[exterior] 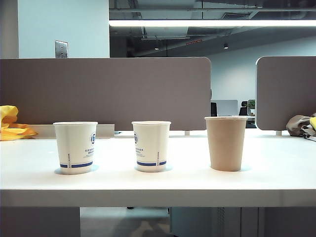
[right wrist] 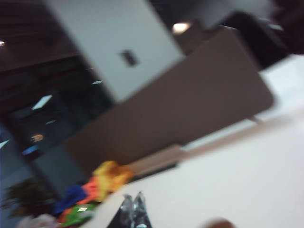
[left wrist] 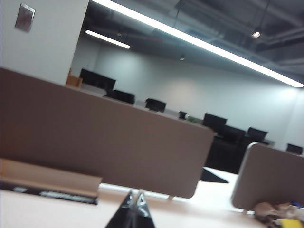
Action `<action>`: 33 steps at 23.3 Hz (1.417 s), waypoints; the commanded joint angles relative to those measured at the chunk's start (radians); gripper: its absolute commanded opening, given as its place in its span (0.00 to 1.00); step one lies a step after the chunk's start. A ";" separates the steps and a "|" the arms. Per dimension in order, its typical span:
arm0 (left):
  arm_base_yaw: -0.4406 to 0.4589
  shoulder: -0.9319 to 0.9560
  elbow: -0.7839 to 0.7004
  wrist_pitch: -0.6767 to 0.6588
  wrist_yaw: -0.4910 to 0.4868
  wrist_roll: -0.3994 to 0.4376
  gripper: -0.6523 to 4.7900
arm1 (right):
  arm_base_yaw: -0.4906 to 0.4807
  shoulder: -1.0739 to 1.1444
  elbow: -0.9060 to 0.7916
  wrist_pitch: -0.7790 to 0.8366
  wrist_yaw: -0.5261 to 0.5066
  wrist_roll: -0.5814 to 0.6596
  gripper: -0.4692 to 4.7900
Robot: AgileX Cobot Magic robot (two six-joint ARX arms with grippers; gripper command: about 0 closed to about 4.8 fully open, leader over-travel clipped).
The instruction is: Pick up all the paper cups on the table one by one and stack them together.
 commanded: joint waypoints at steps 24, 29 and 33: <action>-0.005 1.097 0.910 -0.773 0.431 0.079 0.11 | 0.045 1.115 1.084 -0.797 -0.282 -0.608 0.08; -0.067 1.262 0.924 -0.781 0.415 0.087 0.11 | 0.131 1.329 1.178 -0.843 -0.136 -0.662 0.13; -0.107 1.342 0.924 -0.811 0.369 0.122 0.15 | 0.172 1.431 1.178 -0.887 -0.039 -0.725 0.20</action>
